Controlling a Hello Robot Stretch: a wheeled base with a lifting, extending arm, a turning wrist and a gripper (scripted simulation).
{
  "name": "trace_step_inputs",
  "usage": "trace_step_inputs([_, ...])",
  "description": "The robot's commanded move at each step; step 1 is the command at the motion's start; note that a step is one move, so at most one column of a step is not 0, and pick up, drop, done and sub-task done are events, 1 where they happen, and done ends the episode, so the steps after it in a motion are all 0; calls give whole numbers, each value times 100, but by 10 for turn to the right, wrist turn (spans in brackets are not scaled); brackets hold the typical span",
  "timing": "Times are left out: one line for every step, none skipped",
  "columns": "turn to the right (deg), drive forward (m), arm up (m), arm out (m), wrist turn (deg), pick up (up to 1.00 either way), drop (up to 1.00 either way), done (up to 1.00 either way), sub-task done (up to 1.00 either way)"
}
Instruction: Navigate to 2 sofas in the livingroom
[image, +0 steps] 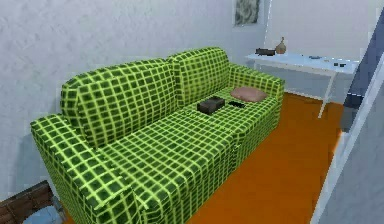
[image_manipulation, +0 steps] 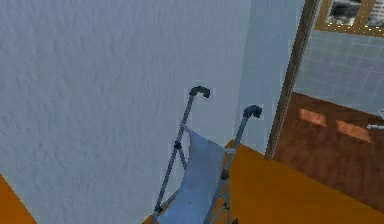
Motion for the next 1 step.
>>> trace_step_inputs([0,0,0,0,0,0,0,0,100])
